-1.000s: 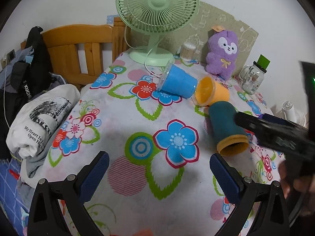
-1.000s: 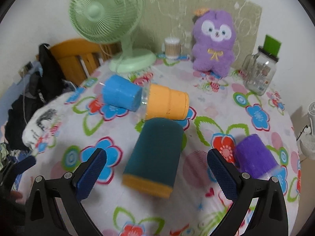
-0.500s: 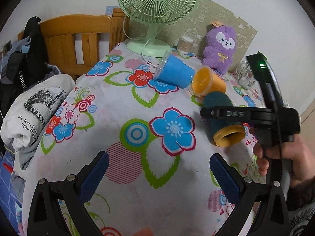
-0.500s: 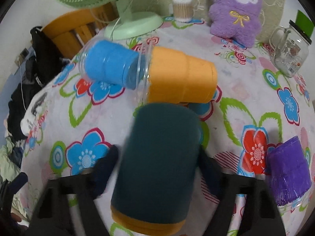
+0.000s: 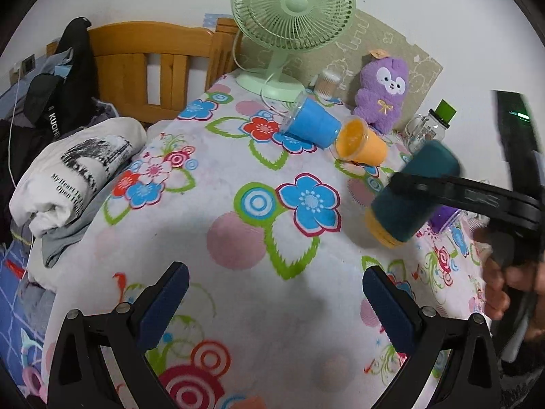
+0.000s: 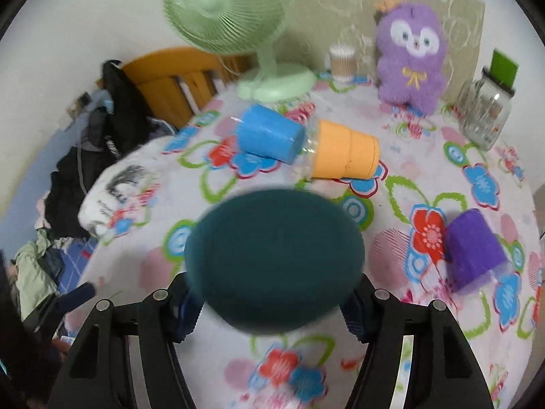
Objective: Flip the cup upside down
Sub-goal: 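Lift the teal cup with the right gripper and swing it toward the left gripper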
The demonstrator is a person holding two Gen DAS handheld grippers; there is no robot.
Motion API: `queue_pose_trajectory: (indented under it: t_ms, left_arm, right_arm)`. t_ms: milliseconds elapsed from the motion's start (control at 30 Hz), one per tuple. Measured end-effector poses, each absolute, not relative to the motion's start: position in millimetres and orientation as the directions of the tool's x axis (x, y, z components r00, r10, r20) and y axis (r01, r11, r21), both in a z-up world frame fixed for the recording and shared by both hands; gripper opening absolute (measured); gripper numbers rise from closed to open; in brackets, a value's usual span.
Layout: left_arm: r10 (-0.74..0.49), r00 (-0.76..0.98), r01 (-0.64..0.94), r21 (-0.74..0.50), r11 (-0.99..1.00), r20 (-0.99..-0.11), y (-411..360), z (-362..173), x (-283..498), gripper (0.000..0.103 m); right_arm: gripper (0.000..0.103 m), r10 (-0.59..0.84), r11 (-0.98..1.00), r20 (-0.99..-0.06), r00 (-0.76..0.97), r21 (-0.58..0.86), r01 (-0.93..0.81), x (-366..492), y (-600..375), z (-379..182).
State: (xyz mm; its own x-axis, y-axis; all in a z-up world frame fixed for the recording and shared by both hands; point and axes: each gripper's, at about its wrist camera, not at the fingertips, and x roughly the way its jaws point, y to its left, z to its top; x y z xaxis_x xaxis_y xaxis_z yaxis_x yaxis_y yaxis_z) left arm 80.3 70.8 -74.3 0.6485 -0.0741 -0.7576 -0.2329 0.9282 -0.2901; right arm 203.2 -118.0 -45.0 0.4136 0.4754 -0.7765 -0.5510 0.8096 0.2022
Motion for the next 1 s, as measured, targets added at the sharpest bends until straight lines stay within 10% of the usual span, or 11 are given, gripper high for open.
queue_pose_trajectory:
  t_ms: [1000]
  left_arm:
    - [-0.129, 0.636, -0.2, -0.324, 0.925, -0.761, 40, -80, -13, 0.103]
  right_arm:
    - [0.057, 0.441, 0.819, -0.796, 0.415, 0.168, -0.549, 55, -211, -55]
